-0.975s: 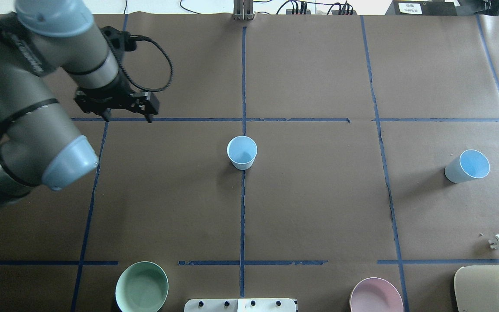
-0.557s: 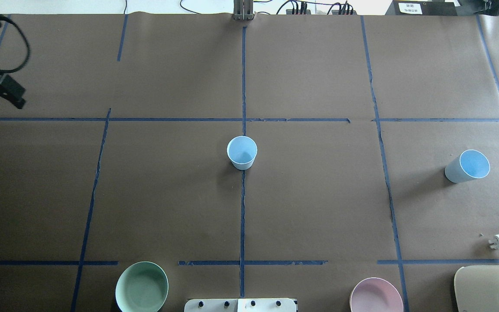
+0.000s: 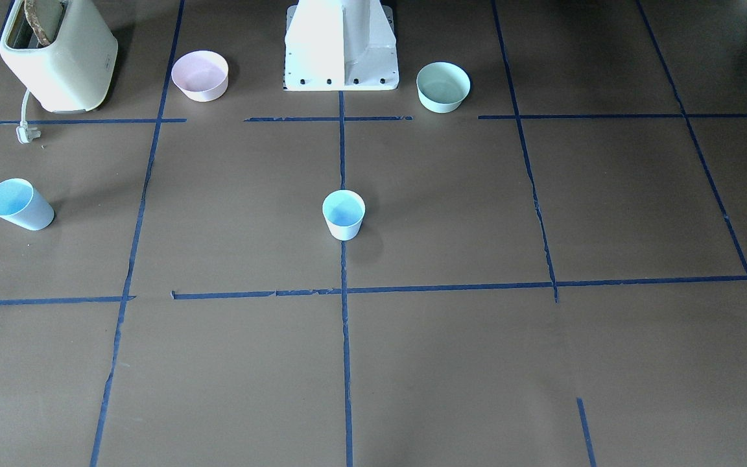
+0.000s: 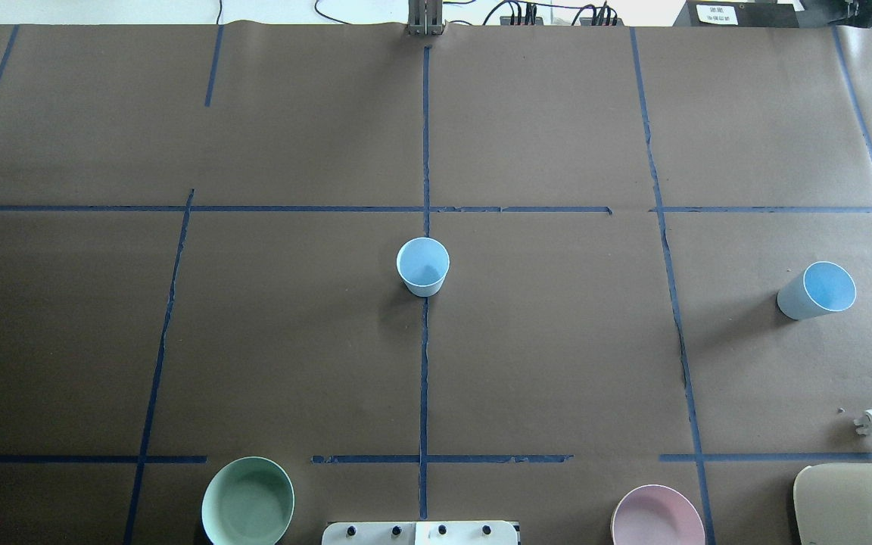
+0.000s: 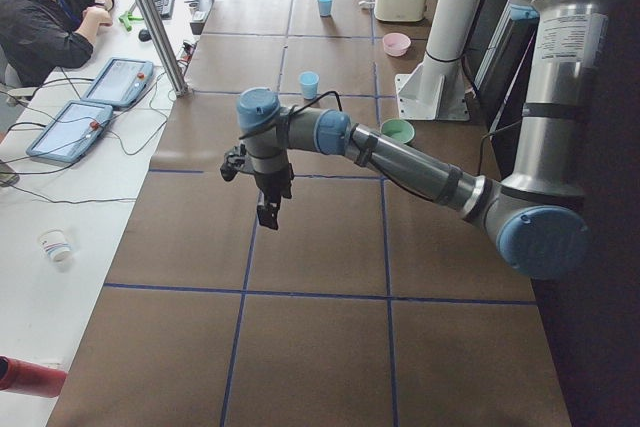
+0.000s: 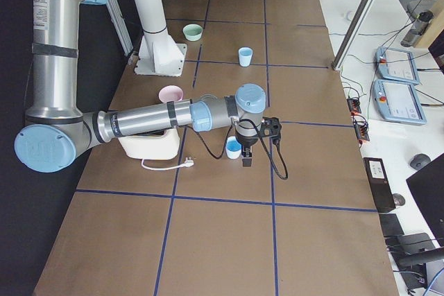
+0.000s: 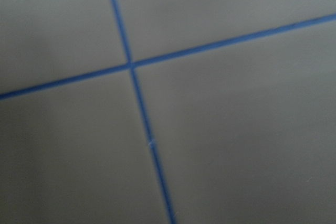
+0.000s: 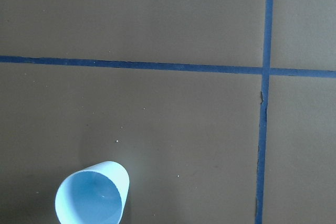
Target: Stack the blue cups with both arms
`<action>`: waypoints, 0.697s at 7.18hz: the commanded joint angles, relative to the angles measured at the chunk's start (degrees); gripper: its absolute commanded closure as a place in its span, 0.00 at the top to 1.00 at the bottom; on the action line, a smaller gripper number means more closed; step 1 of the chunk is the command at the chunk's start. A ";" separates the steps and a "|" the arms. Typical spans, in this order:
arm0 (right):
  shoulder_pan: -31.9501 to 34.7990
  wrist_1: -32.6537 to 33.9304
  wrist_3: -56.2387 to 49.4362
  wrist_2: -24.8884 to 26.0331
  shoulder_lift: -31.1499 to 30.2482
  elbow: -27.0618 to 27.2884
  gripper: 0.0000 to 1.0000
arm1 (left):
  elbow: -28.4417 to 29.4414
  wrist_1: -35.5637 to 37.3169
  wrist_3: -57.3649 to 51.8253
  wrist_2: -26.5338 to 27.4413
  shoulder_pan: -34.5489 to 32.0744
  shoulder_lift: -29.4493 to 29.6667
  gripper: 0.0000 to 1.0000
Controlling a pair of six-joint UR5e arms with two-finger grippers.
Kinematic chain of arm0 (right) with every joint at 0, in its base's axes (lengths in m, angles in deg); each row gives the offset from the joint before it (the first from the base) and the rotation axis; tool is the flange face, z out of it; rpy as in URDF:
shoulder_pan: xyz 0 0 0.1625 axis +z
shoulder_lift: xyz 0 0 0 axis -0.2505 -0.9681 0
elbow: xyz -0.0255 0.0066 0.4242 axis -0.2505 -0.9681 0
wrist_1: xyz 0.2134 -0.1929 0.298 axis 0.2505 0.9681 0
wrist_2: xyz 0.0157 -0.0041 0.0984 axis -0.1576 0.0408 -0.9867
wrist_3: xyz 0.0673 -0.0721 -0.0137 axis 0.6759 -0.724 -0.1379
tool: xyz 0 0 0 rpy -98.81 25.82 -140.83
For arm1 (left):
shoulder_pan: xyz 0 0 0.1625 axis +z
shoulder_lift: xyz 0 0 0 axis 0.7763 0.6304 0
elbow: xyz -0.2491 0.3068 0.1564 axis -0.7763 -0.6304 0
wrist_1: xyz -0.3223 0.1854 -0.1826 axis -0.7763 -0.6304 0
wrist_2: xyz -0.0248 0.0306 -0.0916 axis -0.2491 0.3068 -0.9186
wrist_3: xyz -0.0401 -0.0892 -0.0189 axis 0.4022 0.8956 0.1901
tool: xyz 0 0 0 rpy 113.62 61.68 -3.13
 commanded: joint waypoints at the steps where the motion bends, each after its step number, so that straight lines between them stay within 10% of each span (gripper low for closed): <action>1: -5.03 -7.81 11.95 0.29 -0.28 0.53 1.00 | 0.47 -6.24 1.21 -3.79 -2.58 -6.44 1.00; 5: -13.49 -24.92 22.75 4.34 -1.51 -4.91 1.00 | 0.73 -7.59 1.76 -3.88 -2.58 -6.62 1.00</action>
